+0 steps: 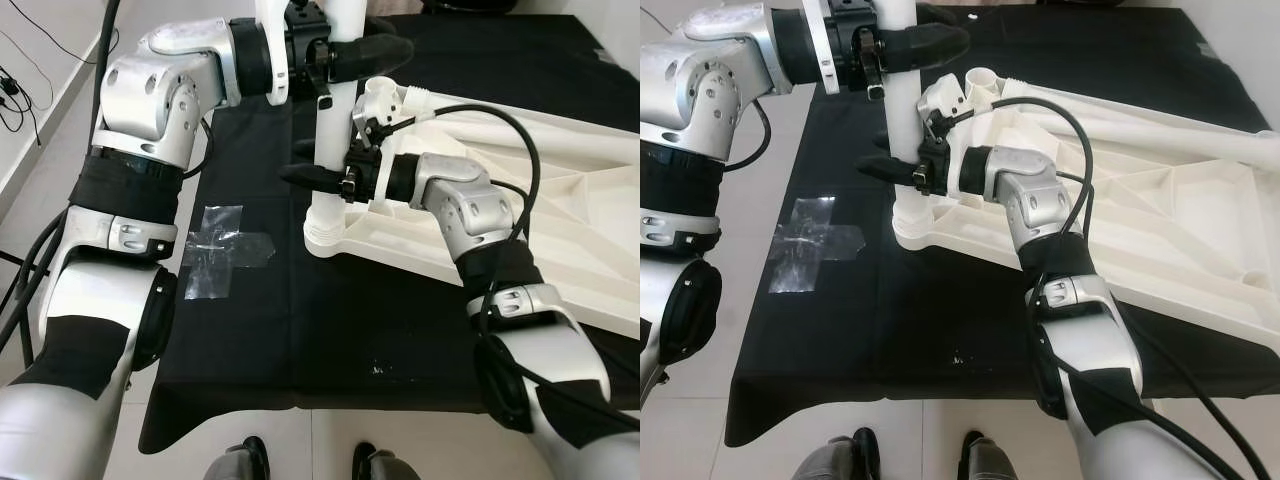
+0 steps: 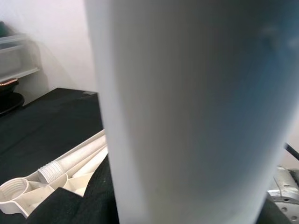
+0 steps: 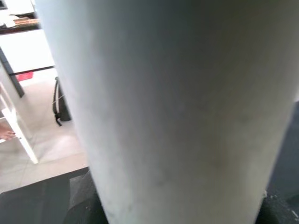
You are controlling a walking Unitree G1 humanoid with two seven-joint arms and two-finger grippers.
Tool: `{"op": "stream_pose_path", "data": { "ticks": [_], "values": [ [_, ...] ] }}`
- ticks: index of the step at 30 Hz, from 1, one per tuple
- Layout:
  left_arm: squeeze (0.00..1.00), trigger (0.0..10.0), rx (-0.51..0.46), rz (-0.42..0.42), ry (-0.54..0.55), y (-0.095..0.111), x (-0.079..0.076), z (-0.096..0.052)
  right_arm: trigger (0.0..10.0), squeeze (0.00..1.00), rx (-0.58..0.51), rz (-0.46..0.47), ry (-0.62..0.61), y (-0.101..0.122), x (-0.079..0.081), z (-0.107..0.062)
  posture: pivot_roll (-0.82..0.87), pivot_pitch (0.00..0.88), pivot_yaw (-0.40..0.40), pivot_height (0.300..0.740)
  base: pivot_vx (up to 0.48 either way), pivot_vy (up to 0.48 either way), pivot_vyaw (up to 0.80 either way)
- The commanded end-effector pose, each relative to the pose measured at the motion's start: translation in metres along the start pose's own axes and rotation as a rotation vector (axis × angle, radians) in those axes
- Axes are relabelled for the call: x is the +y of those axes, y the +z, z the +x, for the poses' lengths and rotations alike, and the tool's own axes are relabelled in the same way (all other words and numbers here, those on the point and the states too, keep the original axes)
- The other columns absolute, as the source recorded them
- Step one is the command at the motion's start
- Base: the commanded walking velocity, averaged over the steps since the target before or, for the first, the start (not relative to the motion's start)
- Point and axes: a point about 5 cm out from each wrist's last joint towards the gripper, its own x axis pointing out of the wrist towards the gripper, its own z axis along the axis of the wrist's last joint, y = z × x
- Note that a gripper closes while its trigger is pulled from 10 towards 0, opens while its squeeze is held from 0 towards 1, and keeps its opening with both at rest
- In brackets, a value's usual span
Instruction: Building children table
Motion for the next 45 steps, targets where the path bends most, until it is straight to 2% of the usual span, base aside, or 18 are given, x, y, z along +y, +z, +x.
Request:
{"op": "stream_pose_path", "data": {
  "ticks": [1,5,6,7,11,12,14,15,16,17,18,20,21,23,24,25,34,45],
  "values": [
    [0.0,0.0,0.034,0.001,-0.099,-0.005,-0.013,0.018,0.0,0.0,0.016,-0.011,0.121,0.005,0.011,0.021,0.02,0.259,0.008,0.74,0.0,0.0,0.0],
    [0.0,0.0,0.032,0.007,-0.095,-0.005,-0.013,0.017,0.0,0.0,0.01,-0.012,0.127,0.005,0.009,0.02,0.02,0.253,0.007,0.74,0.0,0.0,0.0],
    [0.0,7.3,0.026,0.008,-0.074,-0.004,-0.012,0.016,0.0,0.0,0.003,-0.015,0.119,0.005,0.008,0.02,0.02,0.253,0.007,0.74,0.0,0.0,0.0],
    [1.0,10.0,0.022,0.005,-0.053,-0.004,-0.009,0.016,0.0,0.0,-0.002,-0.018,0.109,0.006,0.007,0.019,0.02,0.253,0.007,0.74,0.0,0.0,0.0],
    [1.0,10.0,0.02,0.003,-0.031,-0.004,-0.007,0.016,0.0,0.0,-0.008,-0.021,0.07,0.005,0.005,0.017,0.02,0.25,0.011,0.74,0.0,0.0,0.0],
    [1.0,10.0,0.023,0.009,-0.023,-0.003,-0.005,0.016,0.0,0.0,-0.008,-0.026,0.018,0.003,0.003,0.013,0.01,0.252,0.01,0.74,0.0,0.0,0.0],
    [1.0,10.0,0.023,0.009,-0.023,-0.003,-0.005,0.016,0.0,0.0,-0.008,-0.026,0.018,0.003,0.003,0.013,0.01,0.252,0.01,0.74,0.0,0.0,0.0],
    [1.0,10.0,0.023,0.01,-0.021,-0.002,-0.005,0.016,0.0,0.0,-0.007,-0.027,-0.024,0.001,0.001,0.01,0.0,0.255,0.001,0.74,0.0,0.0,0.0],
    [0.0,10.0,0.027,0.014,-0.029,-0.002,-0.006,0.015,0.0,0.0,0.013,-0.038,-0.133,-0.003,0.0,0.007,0.0,0.257,-0.011,0.74,0.0,0.0,0.0],
    [0.0,10.0,0.027,0.014,-0.029,-0.002,-0.006,0.015,0.0,0.0,0.013,-0.038,-0.133,-0.003,0.0,0.007,0.0,0.257,-0.011,0.74,0.0,0.0,0.0],
    [0.0,10.0,0.025,0.014,-0.031,-0.001,-0.007,0.014,0.0,0.0,0.061,-0.013,-0.403,-0.015,-0.002,0.007,0.0,0.26,-0.027,0.74,0.0,0.0,0.0],
    [0.0,10.0,0.025,0.014,-0.031,-0.001,-0.007,0.014,0.0,0.0,0.061,-0.013,-0.403,-0.015,-0.002,0.007,0.0,0.26,-0.027,0.74,0.0,0.0,0.0],
    [0.0,10.0,0.027,0.016,-0.027,0.001,-0.006,0.013,0.0,0.0,0.124,-0.057,-0.657,-0.034,0.011,-0.003,0.02,0.255,-0.037,0.74,0.0,0.0,0.0],
    [0.0,10.0,0.027,0.016,-0.027,0.001,-0.006,0.013,0.0,0.0,0.124,-0.057,-0.657,-0.034,0.011,-0.003,0.02,0.255,-0.037,0.74,0.0,0.0,0.0],
    [0.0,10.0,0.03,0.016,-0.024,0.0,-0.006,0.011,0.0,0.0,0.153,-0.092,-0.841,-0.044,0.023,-0.012,0.0,0.289,-0.006,0.74,0.0,0.0,0.0],
    [0.0,10.0,0.035,0.018,-0.03,-0.001,-0.006,0.011,0.0,0.0,0.149,-0.106,-0.936,-0.045,0.028,-0.017,-0.01,0.259,-0.004,0.74,0.0,0.0,0.0],
    [0.0,10.0,0.026,0.035,-0.036,0.002,-0.007,0.013,0.0,0.0,0.102,-0.087,-0.97,-0.04,0.024,-0.013,-0.01,0.248,-0.01,0.74,0.0,0.0,0.0],
    [0.0,10.0,0.032,0.044,-0.017,0.0,-0.006,0.009,0.0,0.0,0.109,-0.041,-1.046,-0.036,0.041,-0.01,-0.01,0.249,-0.013,0.74,0.0,0.0,0.0]
  ]
}}
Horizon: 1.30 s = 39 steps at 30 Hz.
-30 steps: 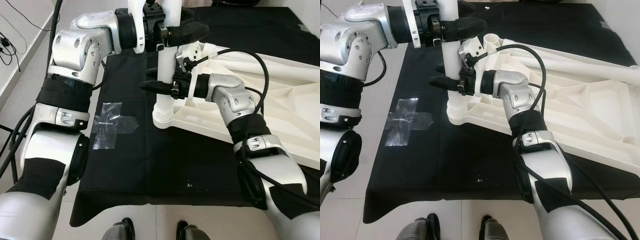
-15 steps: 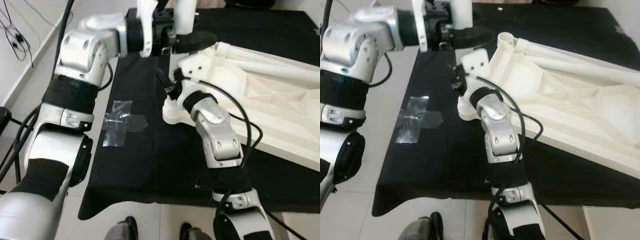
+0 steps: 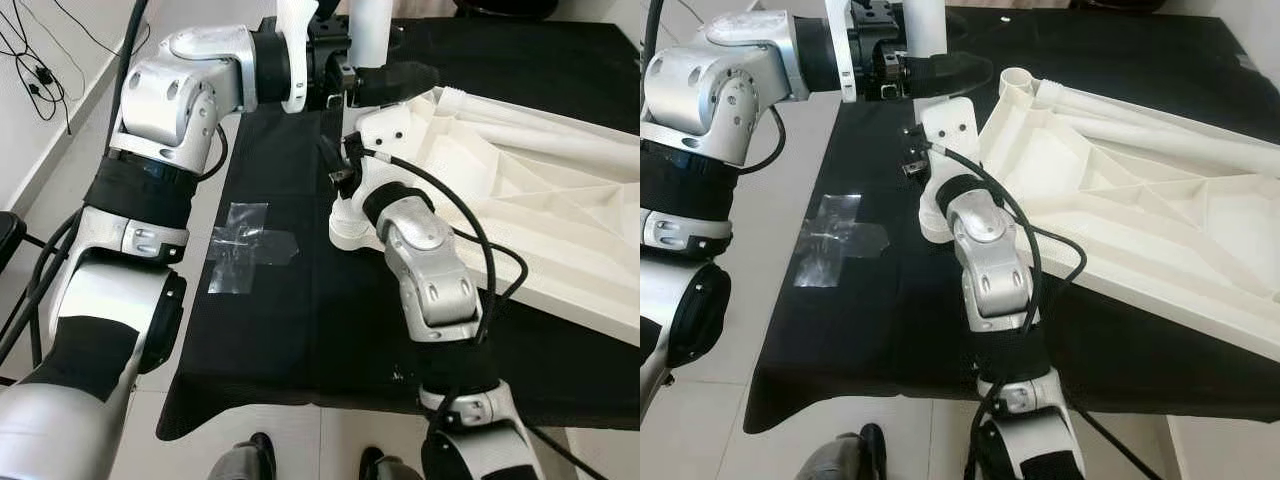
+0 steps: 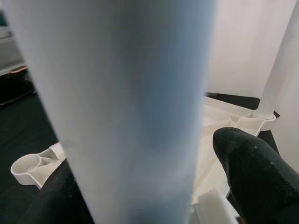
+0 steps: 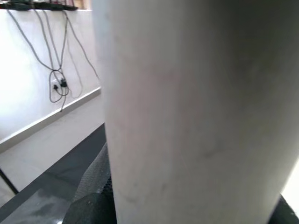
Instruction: Building children table
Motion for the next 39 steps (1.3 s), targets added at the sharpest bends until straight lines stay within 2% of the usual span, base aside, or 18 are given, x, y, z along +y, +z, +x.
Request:
{"op": "stream_pose_path", "data": {
  "ticks": [1,2,3,4,6,7,8,17,30,31,39],
  "values": [
    [0.0,10.0,0.003,0.031,0.001,0.003,0.0,-0.001,0.0,0.0,0.144,-0.013,-0.058,-0.028,-0.005,-0.005,-0.01,0.25,-0.011,0.74,0.0,0.0,0.0],
    [0.0,10.0,0.003,0.037,0.007,0.003,0.0,-0.002,0.0,0.0,0.145,-0.007,-0.058,-0.029,-0.004,-0.005,-0.01,0.25,-0.011,0.74,0.0,0.0,0.0],
    [0.0,10.0,0.001,0.038,0.015,0.003,0.001,-0.004,3.5,0.0,0.144,-0.004,-0.057,-0.029,-0.003,-0.005,-0.01,0.25,-0.01,0.74,0.0,0.0,0.0],
    [0.0,10.0,-0.001,0.037,0.022,0.004,0.002,-0.006,5.1,0.0,0.143,0.001,-0.058,-0.028,-0.003,-0.005,-0.01,0.25,-0.01,0.74,0.0,0.0,0.0],
    [0.0,10.0,-0.004,0.035,0.028,0.004,0.002,-0.009,5.0,0.0,0.143,0.006,-0.06,-0.028,-0.002,-0.006,-0.01,0.25,-0.01,0.74,0.0,0.0,0.0],
    [0.0,10.0,-0.005,0.032,0.033,0.004,0.003,-0.012,8.5,0.0,0.143,0.009,-0.064,-0.028,-0.003,-0.006,-0.01,0.25,-0.011,0.74,0.0,0.0,0.0],
    [0.0,10.0,-0.005,0.031,0.036,0.004,0.003,-0.015,10.0,0.0,0.143,0.011,-0.068,-0.028,-0.003,-0.007,-0.01,0.249,-0.013,0.74,0.0,0.0,0.0],
    [0.0,10.0,0.004,0.034,0.051,0.003,0.003,-0.019,10.0,0.0,0.152,0.017,-0.091,-0.028,-0.005,-0.01,0.0,0.244,-0.011,0.74,0.0,0.0,0.0],
    [0.0,10.0,-0.017,0.032,0.034,0.005,0.0,-0.014,10.0,0.0,0.131,0.072,-0.138,-0.028,-0.006,-0.014,-0.01,0.234,-0.001,0.74,0.0,0.0,0.0],
    [0.0,0.0,-0.022,0.028,0.028,0.005,-0.001,-0.013,10.0,0.0,0.131,0.078,-0.138,-0.028,-0.004,-0.015,0.0,0.232,0.002,0.74,0.0,0.0,0.0],
    [0.0,0.0,-0.023,0.017,0.018,0.004,0.0,-0.011,10.0,0.0,0.122,0.09,-0.133,-0.027,0.0,-0.017,0.0,0.23,0.004,0.74,0.0,0.0,0.0]
  ]
}}
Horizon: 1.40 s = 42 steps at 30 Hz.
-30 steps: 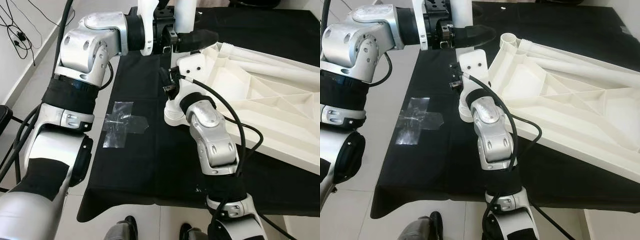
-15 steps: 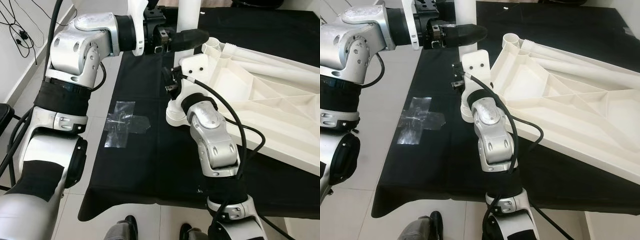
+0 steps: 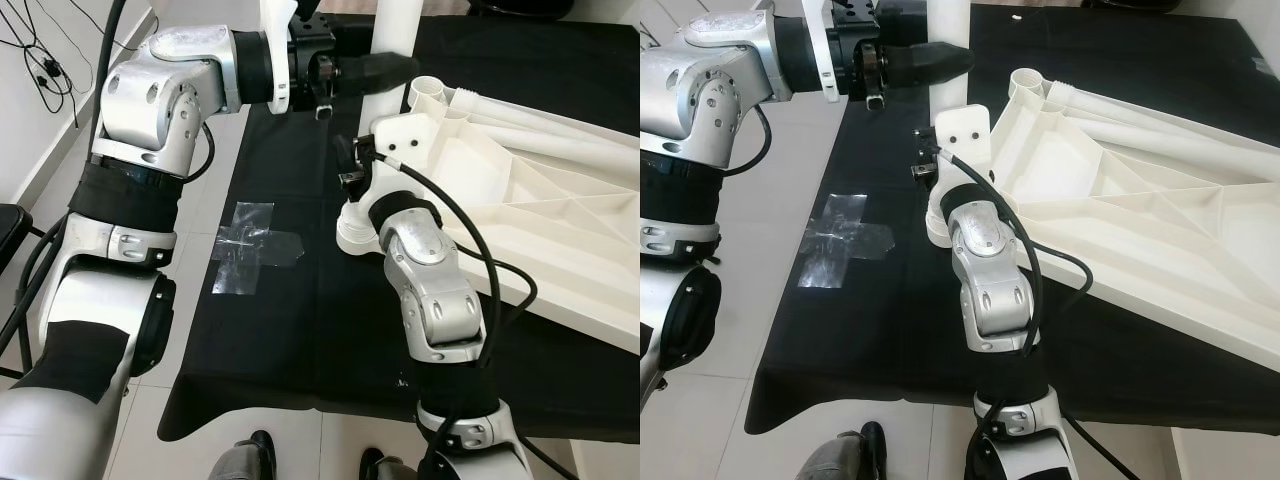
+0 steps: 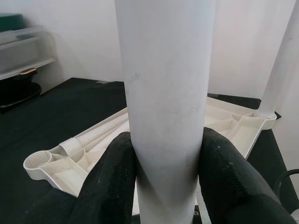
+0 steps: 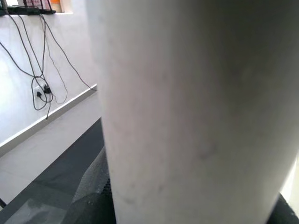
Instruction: Building children table
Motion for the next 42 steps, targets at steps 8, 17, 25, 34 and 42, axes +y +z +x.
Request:
{"op": "stream_pose_path", "data": {
  "ticks": [8,17,25,34,42],
  "values": [
    [0.0,0.0,-0.005,0.004,-0.039,0.002,-0.003,0.004,10.0,0.0,0.111,0.033,-0.042,-0.024,-0.001,-0.006,-0.01,0.236,0.01,0.74,0.0,0.0,0.0],
    [0.0,0.0,0.001,0.003,-0.061,0.001,-0.005,0.007,10.0,1.0,0.033,0.078,0.16,-0.011,-0.009,0.01,0.0,0.24,0.014,0.74,0.0,0.0,0.0],
    [0.0,0.0,0.007,0.005,-0.084,0.001,-0.008,0.009,10.0,0.0,-0.004,-0.021,0.528,0.016,-0.031,0.039,0.0,0.246,0.017,0.74,0.0,0.0,0.0],
    [0.0,0.0,0.009,0.0,-0.098,0.0,-0.01,0.011,7.5,0.0,0.001,0.057,0.965,0.033,-0.023,0.045,0.01,0.254,0.02,0.74,0.0,0.0,0.0],
    [0.0,0.0,0.009,-0.001,-0.099,0.0,-0.01,0.011,0.0,0.0,0.011,0.078,1.12,0.031,-0.022,0.049,0.02,0.262,0.023,0.74,0.0,0.0,0.0]
  ]
}}
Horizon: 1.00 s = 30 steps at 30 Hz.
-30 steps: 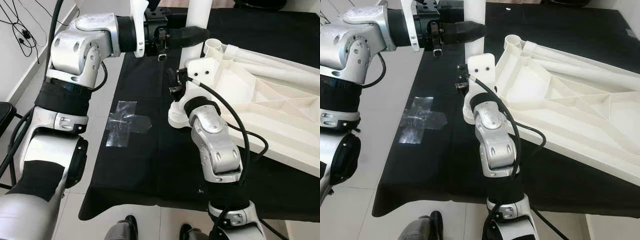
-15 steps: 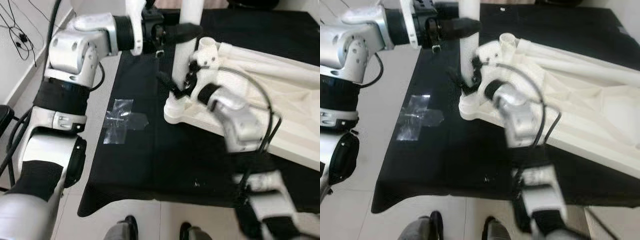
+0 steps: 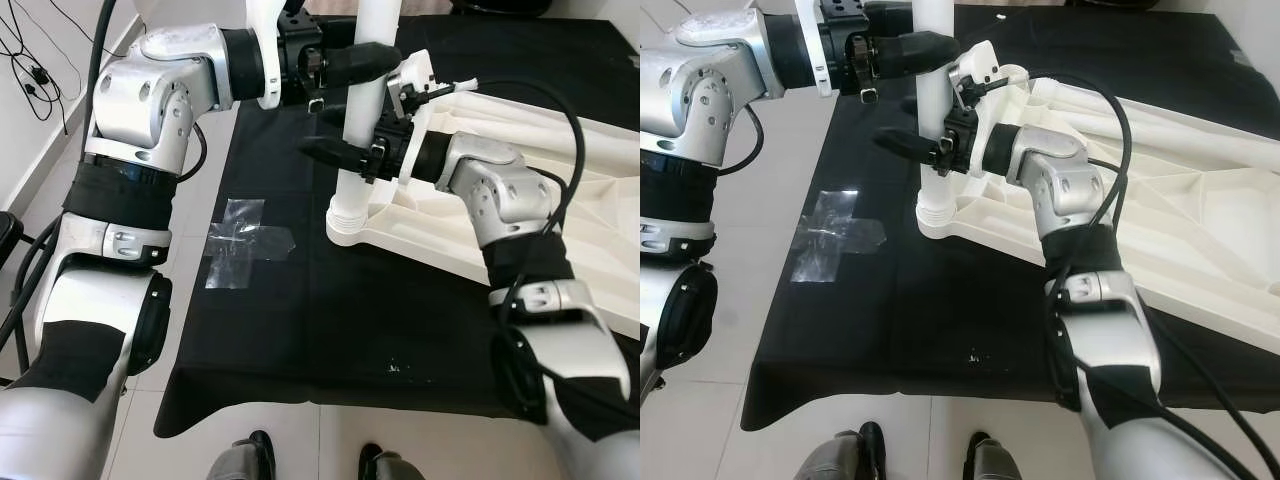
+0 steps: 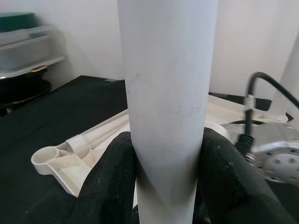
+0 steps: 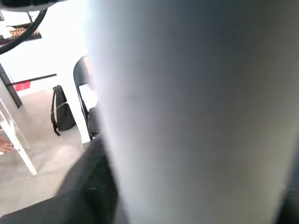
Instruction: Building children table
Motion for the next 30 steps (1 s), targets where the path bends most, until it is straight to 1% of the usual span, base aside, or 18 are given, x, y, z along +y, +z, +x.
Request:
{"op": "stream_pose_path", "data": {
  "ticks": [1,7,13,14,17,18,20,21,22,23,24,26,27,28,29,30],
  "values": [
    [0.0,0.0,-0.005,0.009,-0.098,0.004,-0.012,0.013,0.0,0.0,0.004,-0.007,0.158,-0.001,0.015,0.021,0.01,0.262,0.023,0.74,0.0,0.0,0.0],
    [0.0,0.0,-0.007,0.01,-0.1,0.004,-0.012,0.013,0.0,0.0,0.044,-0.004,0.213,-0.008,0.014,0.022,0.01,0.263,0.021,0.74,0.0,0.0,0.0],
    [0.0,0.0,-0.008,0.018,-0.094,0.003,-0.012,0.014,0.0,0.0,0.044,-0.004,0.205,-0.011,0.013,0.022,0.01,0.262,0.022,0.74,0.0,0.0,0.0],
    [1.0,9.1,-0.015,0.014,-0.072,0.003,-0.01,0.014,0.0,0.0,0.035,-0.013,0.177,-0.013,0.012,0.019,0.01,0.26,0.023,0.74,0.0,0.0,0.0],
    [1.0,9.1,-0.018,0.011,-0.063,0.003,-0.009,0.014,0.0,0.0,0.031,-0.017,0.17,-0.014,0.011,0.018,0.01,0.26,0.023,0.74,0.0,0.0,0.0],
    [1.0,10.0,-0.017,0.008,-0.063,0.003,-0.009,0.014,0.0,0.0,0.027,-0.02,0.151,-0.015,0.011,0.016,0.0,0.257,0.021,0.74,0.0,0.0,0.0],
    [1.0,10.0,-0.02,0.005,-0.047,0.004,-0.008,0.014,0.0,0.0,0.023,-0.025,0.104,-0.02,0.013,0.011,0.0,0.256,0.016,0.74,0.0,0.0,0.0],
    [1.0,10.0,-0.019,0.015,-0.029,0.005,-0.007,0.014,0.0,0.0,0.023,-0.013,0.052,-0.024,0.015,0.01,0.0,0.256,0.012,0.74,0.0,0.0,0.0],
    [1.0,10.0,-0.019,0.015,-0.029,0.005,-0.007,0.014,0.0,0.0,0.023,-0.013,0.052,-0.024,0.015,0.01,0.0,0.256,0.012,0.74,0.0,0.0,0.0],
    [1.0,10.0,-0.014,0.02,-0.021,0.005,-0.006,0.014,0.0,0.0,0.04,-0.019,-0.022,-0.03,0.017,0.01,-0.01,0.256,0.004,0.74,0.0,0.0,0.0],
    [0.0,10.0,-0.012,0.024,-0.019,0.006,-0.006,0.013,0.0,0.0,0.077,-0.045,-0.154,-0.039,0.019,0.012,0.0,0.256,-0.01,0.74,0.0,0.0,0.0],
    [0.0,10.0,-0.012,0.024,-0.019,0.006,-0.006,0.013,0.0,0.0,0.077,-0.045,-0.154,-0.039,0.019,0.012,0.0,0.256,-0.01,0.74,0.0,0.0,0.0],
    [0.0,10.0,-0.018,0.018,-0.009,0.007,-0.004,0.011,0.0,0.0,0.181,-0.073,-0.632,-0.058,0.014,0.003,0.0,0.257,-0.014,0.74,0.0,0.0,0.0],
    [0.0,10.0,-0.018,0.018,-0.009,0.007,-0.004,0.011,0.0,0.0,0.181,-0.073,-0.632,-0.058,0.014,0.003,0.0,0.257,-0.014,0.74,0.0,0.0,0.0],
    [0.0,10.0,-0.016,0.014,-0.001,0.007,-0.002,0.009,0.0,0.0,0.249,-0.055,-0.8,-0.082,0.033,-0.002,0.01,0.268,-0.003,0.74,0.0,0.0,0.0],
    [0.0,10.0,-0.016,0.014,-0.001,0.007,-0.002,0.009,0.0,0.0,0.249,-0.055,-0.8,-0.082,0.033,-0.002,0.01,0.268,-0.003,0.74,0.0,0.0,0.0]
  ]
}}
